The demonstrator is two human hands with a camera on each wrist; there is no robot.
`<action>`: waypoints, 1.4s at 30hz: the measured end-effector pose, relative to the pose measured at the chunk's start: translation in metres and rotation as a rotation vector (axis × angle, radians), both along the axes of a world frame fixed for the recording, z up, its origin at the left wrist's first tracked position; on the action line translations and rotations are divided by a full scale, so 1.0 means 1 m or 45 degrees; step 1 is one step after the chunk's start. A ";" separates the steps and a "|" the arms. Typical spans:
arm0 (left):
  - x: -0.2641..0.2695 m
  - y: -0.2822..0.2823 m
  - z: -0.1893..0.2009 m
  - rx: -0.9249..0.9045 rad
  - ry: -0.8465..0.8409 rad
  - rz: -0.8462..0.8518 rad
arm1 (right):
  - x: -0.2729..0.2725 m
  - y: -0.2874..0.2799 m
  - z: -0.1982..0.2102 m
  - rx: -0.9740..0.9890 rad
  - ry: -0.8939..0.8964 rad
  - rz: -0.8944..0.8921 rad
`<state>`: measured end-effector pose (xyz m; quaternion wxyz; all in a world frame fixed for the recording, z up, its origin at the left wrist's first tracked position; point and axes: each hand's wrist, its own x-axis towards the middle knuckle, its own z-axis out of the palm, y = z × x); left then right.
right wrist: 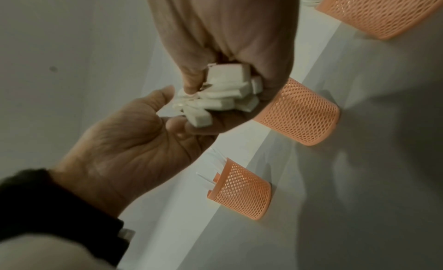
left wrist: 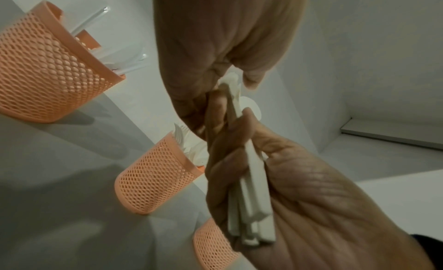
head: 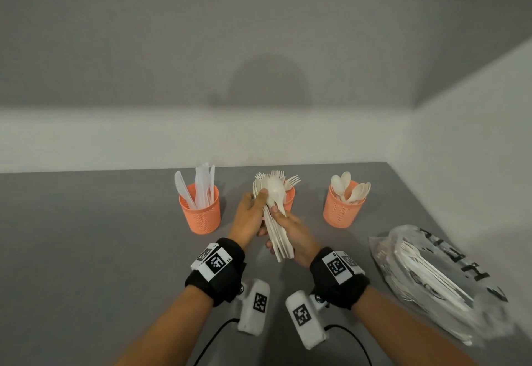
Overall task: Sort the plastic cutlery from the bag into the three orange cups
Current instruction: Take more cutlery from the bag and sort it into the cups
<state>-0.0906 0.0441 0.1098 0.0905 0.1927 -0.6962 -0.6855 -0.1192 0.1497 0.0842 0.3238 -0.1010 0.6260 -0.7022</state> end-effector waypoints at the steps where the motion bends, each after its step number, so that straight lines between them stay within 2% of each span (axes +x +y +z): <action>1: 0.000 0.001 0.001 -0.003 0.018 -0.004 | 0.000 0.001 0.001 0.008 -0.001 0.012; 7: -0.002 0.002 0.004 -0.031 0.053 0.036 | 0.000 0.007 0.005 -0.030 -0.102 0.083; 14: -0.001 0.003 0.012 0.008 0.136 0.044 | -0.005 0.011 0.008 0.029 -0.014 0.154; 20: -0.003 0.006 0.009 0.045 0.151 -0.163 | -0.010 0.018 0.010 0.139 0.102 0.199; 23: -0.006 0.009 0.000 0.095 0.102 -0.188 | -0.013 0.028 0.009 0.137 0.073 0.254; 29: -0.010 0.032 -0.003 0.466 0.072 -0.345 | -0.006 0.057 0.014 0.244 0.077 0.335; 31: -0.012 0.039 -0.002 0.459 0.041 -0.393 | -0.005 0.068 0.020 0.317 0.075 0.393; 33: -0.017 0.048 -0.002 0.340 0.022 -0.474 | -0.007 0.081 0.023 0.338 0.031 0.427; 36: -0.027 0.063 -0.002 0.299 0.009 -0.534 | -0.011 0.104 0.023 0.323 0.038 0.334; 38: -0.035 0.066 -0.005 0.386 -0.056 -0.491 | -0.014 0.121 0.023 0.486 0.142 0.247; 40: -0.047 0.067 -0.011 0.441 -0.128 -0.392 | -0.017 0.145 0.023 0.606 0.251 0.014; 42: -0.062 0.067 -0.013 0.510 -0.148 -0.253 | -0.020 0.173 0.025 0.622 0.340 -0.234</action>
